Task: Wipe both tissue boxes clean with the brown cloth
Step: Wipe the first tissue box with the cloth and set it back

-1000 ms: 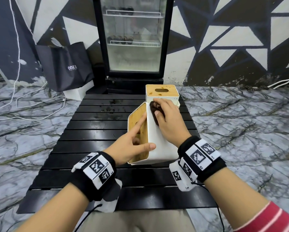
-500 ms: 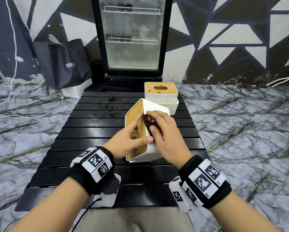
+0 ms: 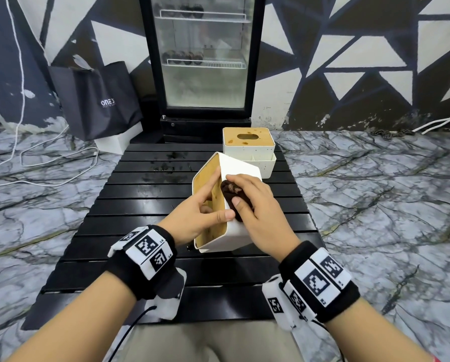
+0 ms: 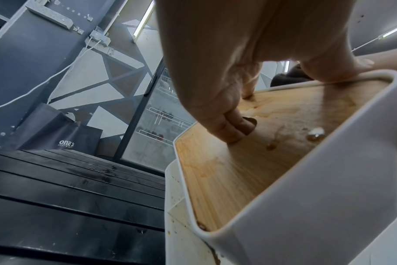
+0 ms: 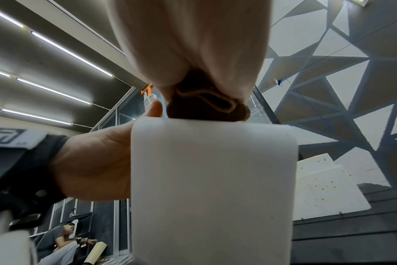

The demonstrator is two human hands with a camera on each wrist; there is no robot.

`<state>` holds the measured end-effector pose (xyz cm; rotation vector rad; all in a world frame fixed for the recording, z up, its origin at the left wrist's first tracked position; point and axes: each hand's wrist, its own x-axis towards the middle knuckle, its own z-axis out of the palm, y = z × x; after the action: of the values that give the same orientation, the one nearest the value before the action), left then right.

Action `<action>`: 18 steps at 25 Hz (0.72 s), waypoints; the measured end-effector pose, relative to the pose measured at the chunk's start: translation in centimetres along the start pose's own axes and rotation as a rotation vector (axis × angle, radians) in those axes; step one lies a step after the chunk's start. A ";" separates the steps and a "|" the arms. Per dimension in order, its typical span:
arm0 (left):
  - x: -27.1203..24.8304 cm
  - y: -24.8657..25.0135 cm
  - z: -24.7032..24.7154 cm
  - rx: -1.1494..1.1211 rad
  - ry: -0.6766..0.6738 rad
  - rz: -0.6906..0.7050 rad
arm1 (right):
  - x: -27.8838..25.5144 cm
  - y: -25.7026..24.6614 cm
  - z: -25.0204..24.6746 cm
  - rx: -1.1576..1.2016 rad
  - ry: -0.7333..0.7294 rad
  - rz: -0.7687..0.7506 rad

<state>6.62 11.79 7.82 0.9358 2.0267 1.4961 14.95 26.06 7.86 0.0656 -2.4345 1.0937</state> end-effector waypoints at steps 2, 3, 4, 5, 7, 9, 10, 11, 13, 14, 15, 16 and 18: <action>0.0 -0.2 0.0 -0.005 -0.003 -0.007 | -0.7 0.1 0.1 0.007 -0.001 -0.011; 0.0 -0.2 0.0 -0.002 -0.005 -0.008 | -1.1 0.1 0.1 0.015 0.005 -0.020; 0.0 -0.3 0.0 0.006 -0.006 -0.010 | -1.2 0.2 0.1 0.023 0.014 -0.026; 0.0 -0.3 0.0 0.014 -0.006 -0.016 | -1.1 0.2 0.1 0.027 0.019 -0.028; 0.0 -0.2 0.0 0.016 -0.010 -0.024 | -0.4 0.3 0.0 0.025 0.031 -0.026; 0.0 0.0 0.1 0.011 -0.020 -0.021 | 0.7 0.4 -0.1 0.018 0.051 -0.022; 0.0 0.1 0.2 0.010 -0.023 -0.024 | 1.4 0.5 -0.1 0.015 0.060 -0.023; -0.1 0.3 0.1 0.005 -0.024 -0.028 | 2.0 0.7 -0.2 0.012 0.067 -0.025; -0.1 0.5 0.2 0.002 -0.026 -0.034 | 3.3 0.9 -0.3 0.003 0.071 -0.022; -0.1 0.5 0.1 0.005 -0.028 -0.040 | 3.9 1.1 -0.5 -0.005 0.072 -0.013; -0.1 0.5 0.1 0.006 -0.032 -0.047 | 4.3 1.3 -0.6 -0.016 0.073 -0.002; -0.1 0.5 0.1 0.005 -0.036 -0.052 | 4.5 1.4 -0.9 -0.029 0.072 0.011; 0.1 0.4 0.1 0.014 -0.048 -0.056 | 4.5 2.0 -1.4 -0.049 0.075 0.043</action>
<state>6.70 11.96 8.16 0.9043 2.0149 1.4192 11.04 29.06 9.24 -0.0424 -2.4043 1.0358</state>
